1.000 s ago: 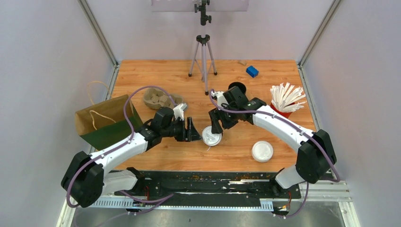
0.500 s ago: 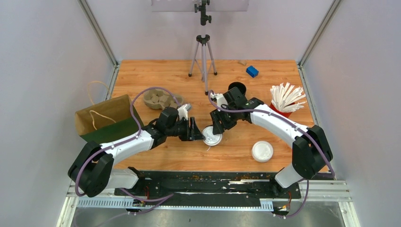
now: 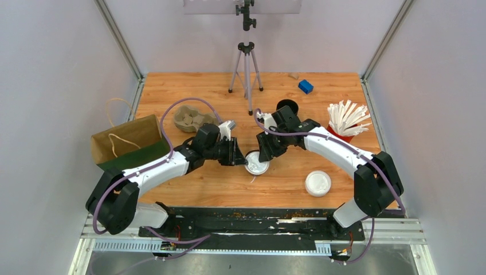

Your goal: Pack the takeout coffee

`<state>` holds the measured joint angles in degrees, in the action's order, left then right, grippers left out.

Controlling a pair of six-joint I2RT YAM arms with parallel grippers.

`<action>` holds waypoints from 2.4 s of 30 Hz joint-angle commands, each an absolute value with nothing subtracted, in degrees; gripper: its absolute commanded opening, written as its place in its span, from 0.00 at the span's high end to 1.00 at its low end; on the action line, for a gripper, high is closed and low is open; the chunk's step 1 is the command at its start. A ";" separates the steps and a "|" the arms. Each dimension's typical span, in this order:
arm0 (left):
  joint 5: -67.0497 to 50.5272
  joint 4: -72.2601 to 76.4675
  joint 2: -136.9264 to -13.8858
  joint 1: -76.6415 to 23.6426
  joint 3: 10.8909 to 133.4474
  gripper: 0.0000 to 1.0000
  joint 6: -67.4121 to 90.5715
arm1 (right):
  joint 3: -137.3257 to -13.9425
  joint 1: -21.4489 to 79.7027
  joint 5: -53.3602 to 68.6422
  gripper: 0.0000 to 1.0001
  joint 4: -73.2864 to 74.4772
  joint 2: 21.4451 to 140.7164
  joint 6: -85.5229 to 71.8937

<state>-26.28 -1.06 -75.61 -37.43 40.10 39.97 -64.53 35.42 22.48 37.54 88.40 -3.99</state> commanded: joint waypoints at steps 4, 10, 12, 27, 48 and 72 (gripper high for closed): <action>-23.26 -6.56 -76.19 -37.66 45.05 0.65 33.40 | -64.63 35.08 20.55 0.55 35.70 86.42 -5.35; -22.58 -8.13 -76.66 -37.63 46.42 0.49 30.86 | -65.33 35.10 19.66 0.53 35.49 86.31 -6.17; -22.50 -8.74 -77.20 -37.66 46.85 0.49 30.37 | -65.59 35.08 19.16 0.54 35.50 86.18 -6.38; -20.79 -11.64 -78.68 -37.67 49.53 0.50 28.27 | -67.70 35.12 18.39 0.52 35.68 86.75 -7.18; -20.93 -13.54 -79.21 -37.64 52.08 0.43 28.42 | -69.87 35.14 15.46 0.60 35.97 87.89 -8.01; -23.47 -10.29 -78.33 -37.64 49.70 0.42 32.69 | -70.31 34.86 12.89 0.65 33.54 88.93 -9.49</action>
<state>-23.27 -12.38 -79.07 -37.43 49.98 32.49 -68.01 35.16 13.89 36.18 88.92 -8.56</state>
